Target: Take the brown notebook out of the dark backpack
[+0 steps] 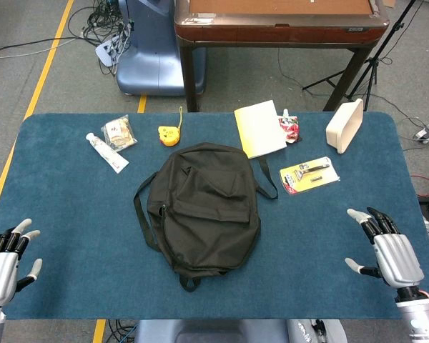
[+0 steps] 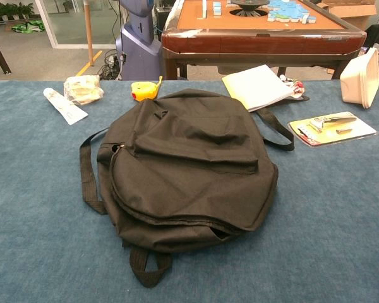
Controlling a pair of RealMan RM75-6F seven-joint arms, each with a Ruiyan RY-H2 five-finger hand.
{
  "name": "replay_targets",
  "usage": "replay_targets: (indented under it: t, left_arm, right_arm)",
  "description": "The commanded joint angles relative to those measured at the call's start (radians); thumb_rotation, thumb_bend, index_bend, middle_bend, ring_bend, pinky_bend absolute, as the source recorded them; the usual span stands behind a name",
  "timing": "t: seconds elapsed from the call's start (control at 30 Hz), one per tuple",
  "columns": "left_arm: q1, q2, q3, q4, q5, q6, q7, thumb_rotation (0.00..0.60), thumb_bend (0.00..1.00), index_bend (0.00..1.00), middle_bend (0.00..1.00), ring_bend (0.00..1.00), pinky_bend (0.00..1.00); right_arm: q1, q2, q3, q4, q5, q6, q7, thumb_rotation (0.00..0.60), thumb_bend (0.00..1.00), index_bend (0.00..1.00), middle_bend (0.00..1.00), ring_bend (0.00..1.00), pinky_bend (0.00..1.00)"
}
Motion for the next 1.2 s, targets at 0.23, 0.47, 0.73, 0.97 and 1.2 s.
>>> replay_targets:
  t: [0.23, 0.47, 0.73, 0.97, 1.2]
  left_arm:
    - [0.006, 0.001, -0.006, 0.005, 0.006, -0.004, -0.012, 0.600, 0.31, 0.27, 0.16, 0.16, 0.17]
    - [0.012, 0.005, -0.011, 0.008, 0.019, 0.005, -0.029, 0.600, 0.31, 0.27, 0.16, 0.16, 0.17]
    - [0.025, 0.017, -0.012, 0.003, 0.028, 0.015, -0.041, 0.600, 0.31, 0.27, 0.16, 0.16, 0.17]
    - [0.034, 0.025, -0.013, 0.002, 0.034, 0.019, -0.055, 0.600, 0.31, 0.27, 0.16, 0.16, 0.17]
    - [0.038, 0.032, -0.014, 0.003, 0.035, 0.015, -0.074, 0.600, 0.31, 0.27, 0.16, 0.16, 0.17]
  right_arm:
    - [0.037, -0.011, -0.005, -0.038, -0.060, -0.060, -0.053, 0.600, 0.12, 0.16, 0.20, 0.06, 0.12]
    - [0.143, -0.059, 0.015, -0.101, -0.089, -0.212, -0.133, 0.600, 0.12, 0.16, 0.20, 0.06, 0.12]
    - [0.307, -0.206, 0.077, -0.116, 0.060, -0.455, -0.289, 0.600, 0.12, 0.16, 0.16, 0.06, 0.12]
    - [0.414, -0.378, 0.123, -0.045, 0.217, -0.554, -0.388, 0.600, 0.11, 0.11, 0.10, 0.03, 0.11]
    - [0.489, -0.499, 0.135, 0.025, 0.307, -0.576, -0.473, 0.600, 0.11, 0.11, 0.10, 0.03, 0.11]
